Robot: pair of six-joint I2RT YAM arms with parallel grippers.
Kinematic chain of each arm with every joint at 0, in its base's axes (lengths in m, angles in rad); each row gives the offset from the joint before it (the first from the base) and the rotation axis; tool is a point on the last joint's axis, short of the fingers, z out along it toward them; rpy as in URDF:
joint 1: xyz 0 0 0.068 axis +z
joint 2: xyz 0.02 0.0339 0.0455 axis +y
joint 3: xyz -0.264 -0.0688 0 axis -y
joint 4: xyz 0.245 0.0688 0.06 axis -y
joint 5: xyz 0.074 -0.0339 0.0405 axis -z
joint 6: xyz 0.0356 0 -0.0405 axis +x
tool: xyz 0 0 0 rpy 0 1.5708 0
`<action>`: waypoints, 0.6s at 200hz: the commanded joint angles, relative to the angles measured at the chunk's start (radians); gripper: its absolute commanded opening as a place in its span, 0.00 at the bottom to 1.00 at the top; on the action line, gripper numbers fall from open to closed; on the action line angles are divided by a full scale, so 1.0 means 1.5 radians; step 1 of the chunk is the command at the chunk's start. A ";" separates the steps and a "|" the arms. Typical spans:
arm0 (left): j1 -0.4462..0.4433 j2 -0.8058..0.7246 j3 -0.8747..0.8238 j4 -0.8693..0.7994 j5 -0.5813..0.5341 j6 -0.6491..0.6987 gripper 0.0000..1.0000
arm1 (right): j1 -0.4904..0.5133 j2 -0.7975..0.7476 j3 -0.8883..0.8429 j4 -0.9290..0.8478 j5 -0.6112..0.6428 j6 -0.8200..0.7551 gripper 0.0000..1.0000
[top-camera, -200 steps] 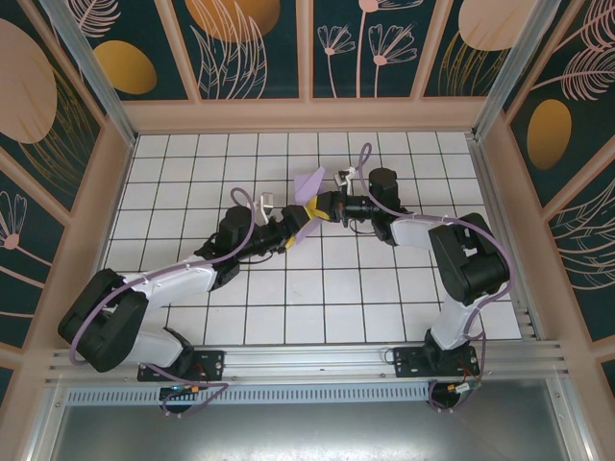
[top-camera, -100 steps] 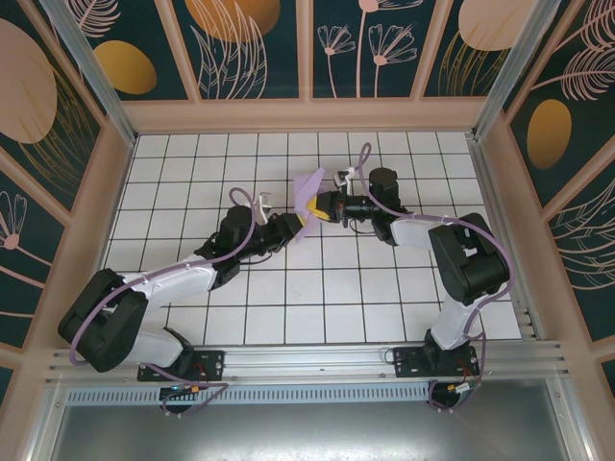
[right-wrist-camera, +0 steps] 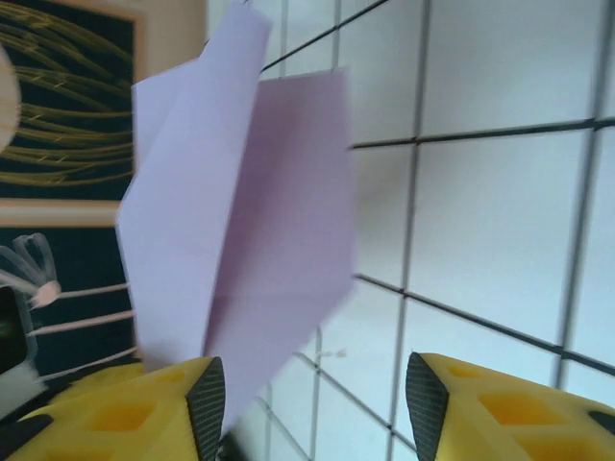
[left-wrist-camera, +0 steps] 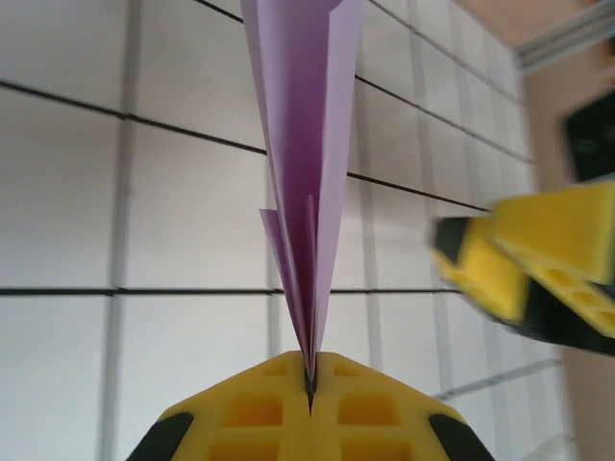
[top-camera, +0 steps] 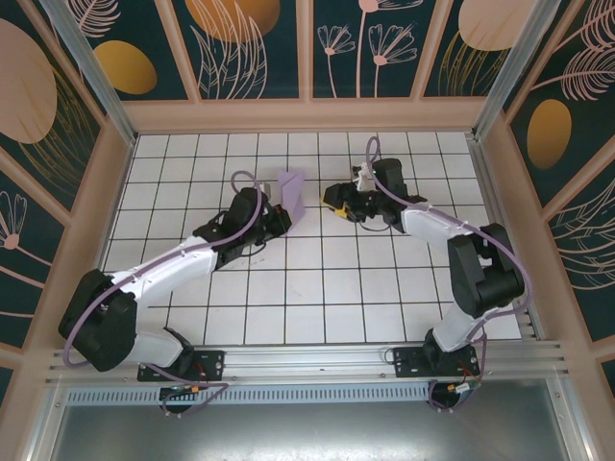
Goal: Fold a paper plane with a square sheet of paper (pick it up from the middle)
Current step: Turn over the paper at the center of the table.
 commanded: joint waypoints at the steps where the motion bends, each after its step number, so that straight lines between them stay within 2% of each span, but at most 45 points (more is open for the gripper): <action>1: 0.004 0.025 0.077 -0.247 -0.177 0.111 0.00 | -0.002 -0.037 0.014 -0.127 0.127 -0.092 0.58; 31: 0.002 0.079 0.162 -0.410 -0.349 0.123 0.00 | -0.003 -0.041 0.005 -0.142 0.176 -0.091 0.58; 57: -0.003 0.134 0.211 -0.490 -0.437 0.105 0.00 | -0.004 -0.041 0.003 -0.147 0.194 -0.089 0.58; 90: -0.032 0.221 0.232 -0.505 -0.458 0.081 0.03 | -0.005 -0.037 -0.001 -0.148 0.210 -0.085 0.58; 106: -0.049 0.268 0.242 -0.493 -0.443 0.077 0.06 | -0.008 -0.036 -0.006 -0.146 0.213 -0.083 0.59; 120: -0.062 0.292 0.248 -0.456 -0.401 0.084 0.13 | -0.013 -0.037 -0.012 -0.144 0.213 -0.080 0.58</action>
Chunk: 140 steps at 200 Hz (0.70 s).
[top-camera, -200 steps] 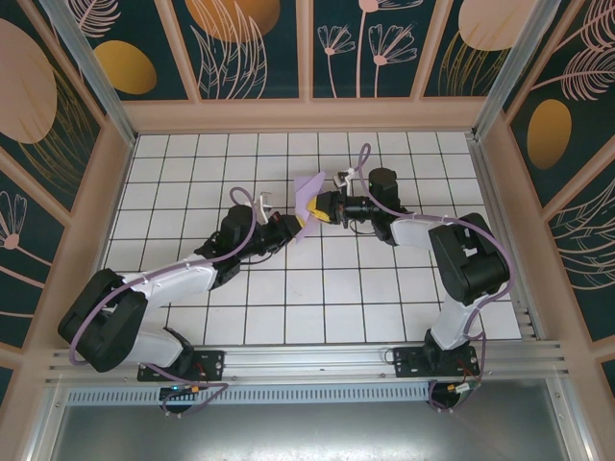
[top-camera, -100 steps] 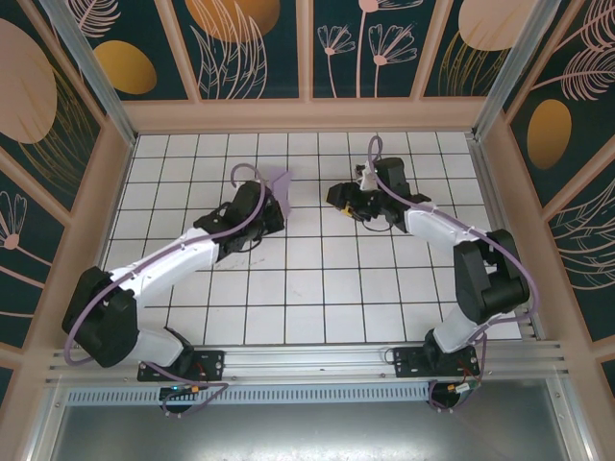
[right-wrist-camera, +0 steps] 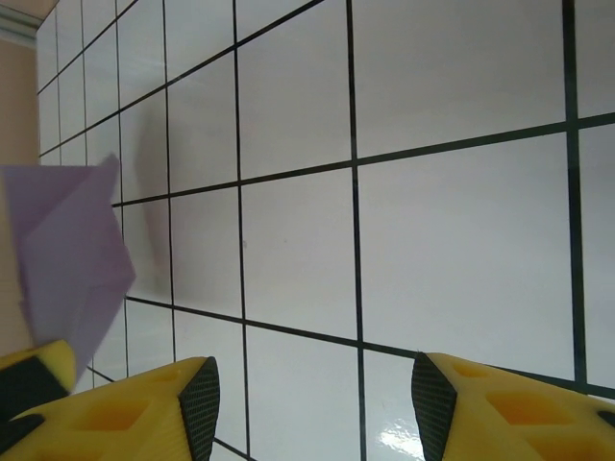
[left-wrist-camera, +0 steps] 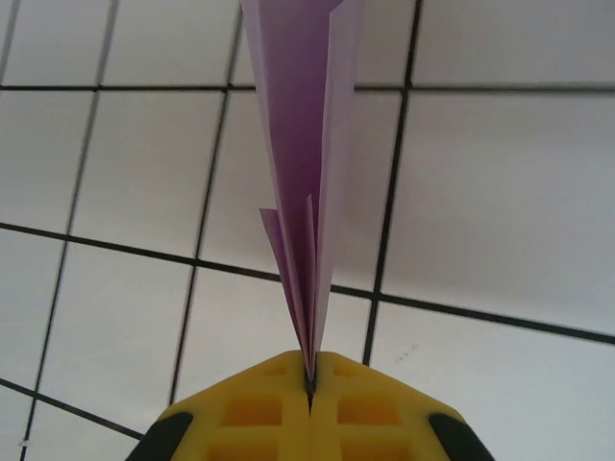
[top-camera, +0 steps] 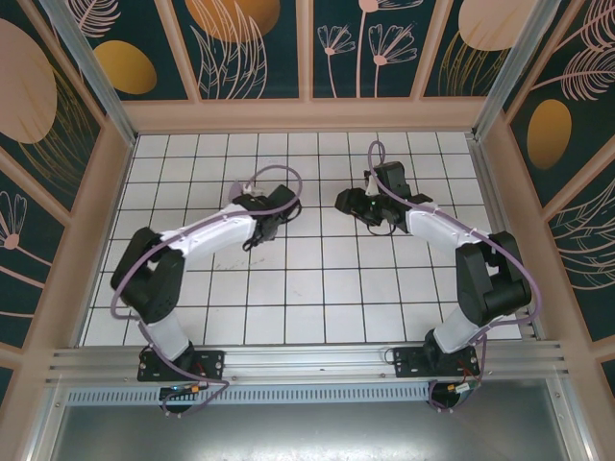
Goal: Fold a paper plane with a square sheet of paper (pick it up from the middle)
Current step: Turn over the paper at the center of the table.
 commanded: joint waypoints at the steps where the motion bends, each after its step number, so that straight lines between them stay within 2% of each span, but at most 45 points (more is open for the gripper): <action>1: -0.023 0.042 0.023 0.000 0.018 -0.003 0.14 | -0.011 -0.007 -0.013 -0.007 0.020 -0.003 0.58; 35: -0.029 0.025 -0.006 0.165 0.174 0.021 0.41 | -0.015 -0.009 -0.025 -0.001 0.020 -0.001 0.58; 53: -0.029 -0.008 -0.032 0.234 0.201 0.009 0.65 | -0.006 -0.017 -0.037 0.009 0.035 -0.002 0.56; 69: -0.020 -0.038 -0.059 0.279 0.213 -0.001 0.77 | 0.017 -0.016 -0.033 0.007 0.063 -0.002 0.54; 102: 0.042 -0.119 -0.143 0.341 0.242 -0.044 0.88 | 0.107 0.022 0.002 0.021 0.096 0.016 0.46; 140: 0.116 -0.204 -0.253 0.376 0.235 -0.092 0.98 | 0.239 0.129 0.098 0.048 0.089 0.043 0.34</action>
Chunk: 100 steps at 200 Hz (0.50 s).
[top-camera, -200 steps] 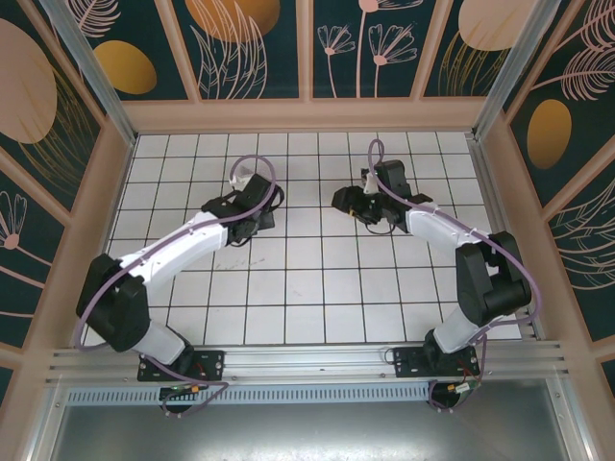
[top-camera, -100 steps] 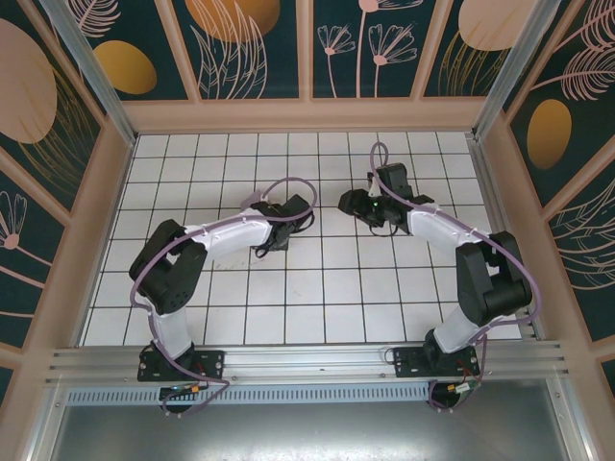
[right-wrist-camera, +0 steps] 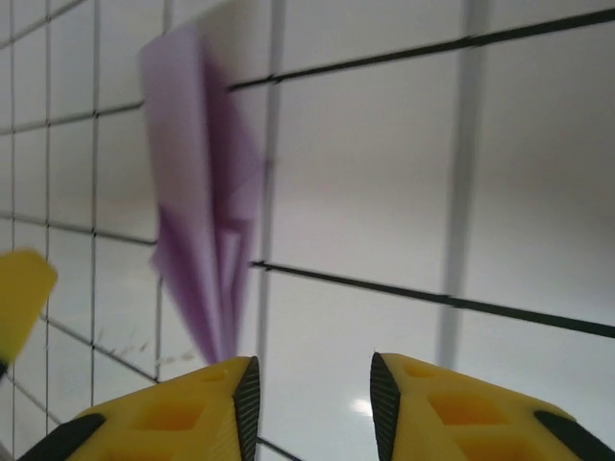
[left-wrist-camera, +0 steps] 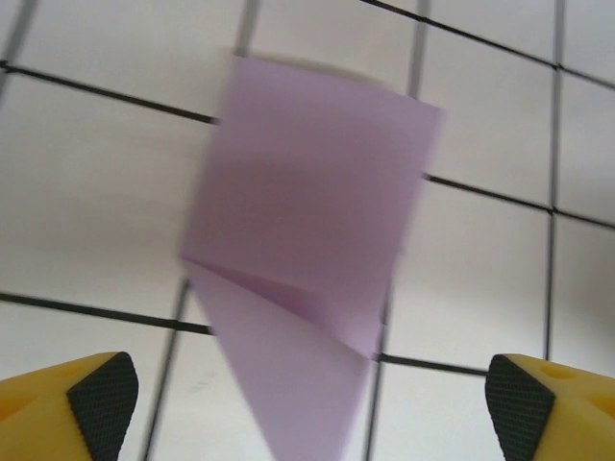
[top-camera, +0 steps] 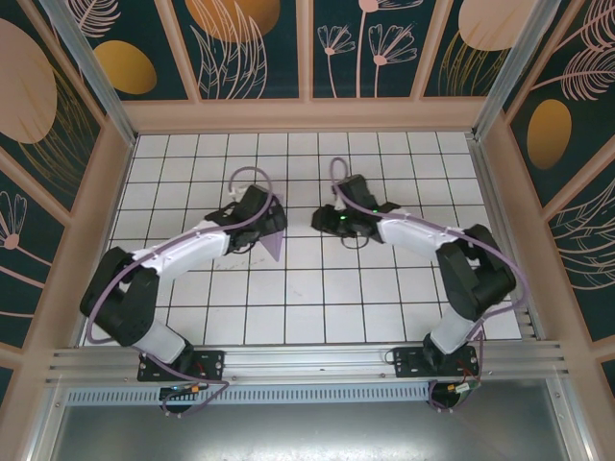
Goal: Fold a paper plane with a square sheet of paper (pick it up from the middle)
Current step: Turn over the paper at the center of the table, then fold the wing for the fifth time at the center of the table.
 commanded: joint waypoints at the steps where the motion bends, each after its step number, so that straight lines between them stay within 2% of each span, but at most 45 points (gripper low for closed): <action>1: 0.038 -0.042 -0.059 0.037 0.006 -0.046 0.98 | 0.067 0.065 0.072 0.031 0.005 0.019 0.34; 48: 0.121 -0.120 -0.174 0.085 0.052 -0.096 0.99 | 0.138 0.212 0.217 0.003 -0.015 0.022 0.26; 100: 0.133 -0.136 -0.212 0.115 0.088 -0.116 0.98 | 0.145 0.313 0.318 -0.118 0.063 -0.005 0.23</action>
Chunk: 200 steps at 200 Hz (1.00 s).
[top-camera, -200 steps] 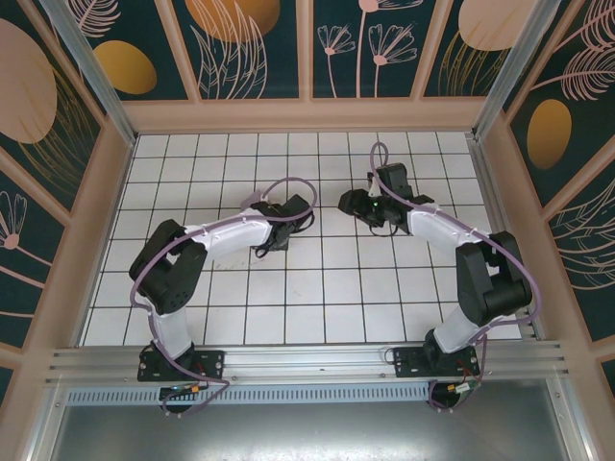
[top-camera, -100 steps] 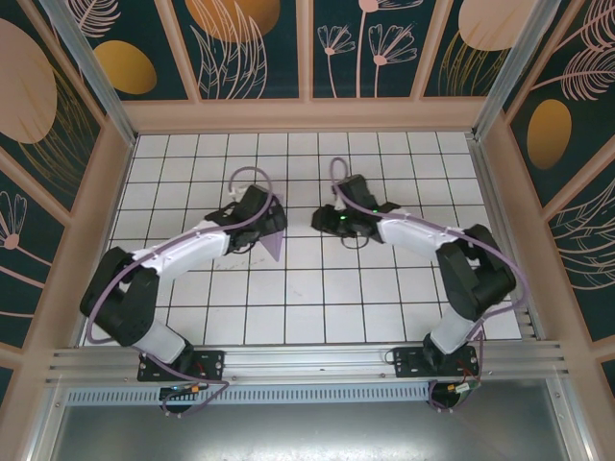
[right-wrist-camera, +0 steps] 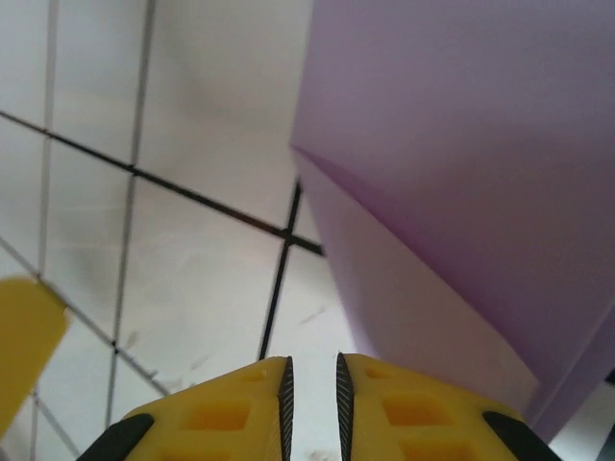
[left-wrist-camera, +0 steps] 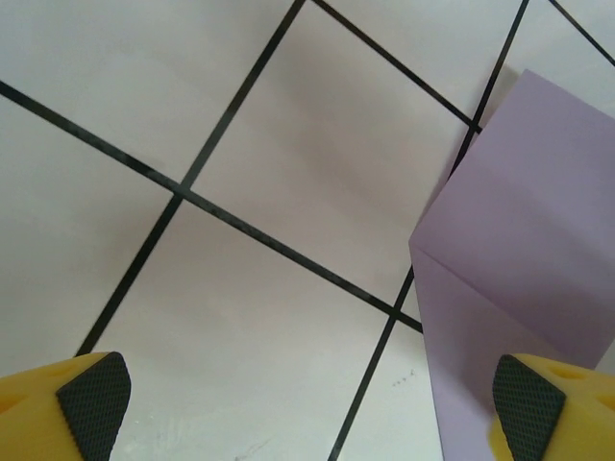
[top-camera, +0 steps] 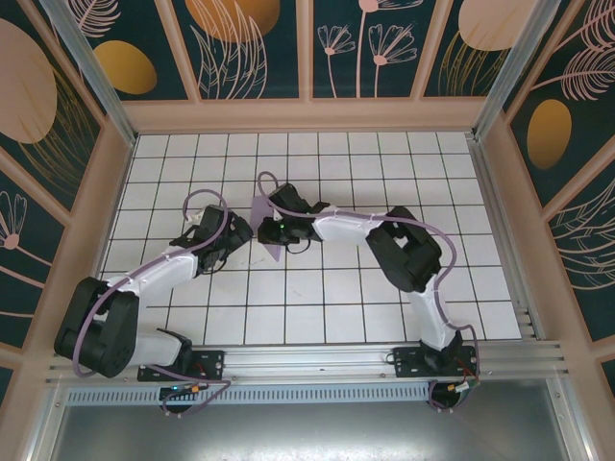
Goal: Fold a paper plane with a square sheet of paper (pick it up from the middle)
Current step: Fold the wing for the fifth time at the center of the table.
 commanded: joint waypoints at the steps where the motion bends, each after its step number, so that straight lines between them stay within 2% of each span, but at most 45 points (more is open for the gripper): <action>1: 0.005 -0.012 -0.009 0.039 0.028 -0.019 0.99 | -0.001 0.025 0.036 -0.083 0.053 -0.019 0.23; 32: 0.004 -0.011 -0.011 0.047 0.045 -0.012 0.99 | -0.016 0.020 0.005 -0.117 0.053 -0.099 0.23; 78: 0.004 -0.009 -0.012 0.068 0.089 0.018 0.99 | -0.066 -0.089 -0.158 -0.126 0.021 -0.356 0.23; 108: 0.004 -0.005 -0.012 0.097 0.130 0.024 0.99 | -0.073 -0.142 -0.185 -0.129 0.001 -0.423 0.23; 128: 0.003 0.003 -0.011 0.118 0.169 0.026 0.98 | -0.078 -0.185 -0.185 -0.097 -0.007 -0.349 0.26; 156: 0.003 0.009 -0.023 0.165 0.228 0.023 0.98 | -0.080 -0.245 -0.225 -0.007 0.026 -0.167 0.30; 171: 0.003 0.012 -0.030 0.189 0.250 0.013 0.99 | -0.082 -0.252 -0.246 0.027 0.054 -0.063 0.31; 200: -0.001 0.021 -0.036 0.223 0.283 -0.001 0.98 | -0.083 -0.238 -0.276 0.098 0.017 0.036 0.30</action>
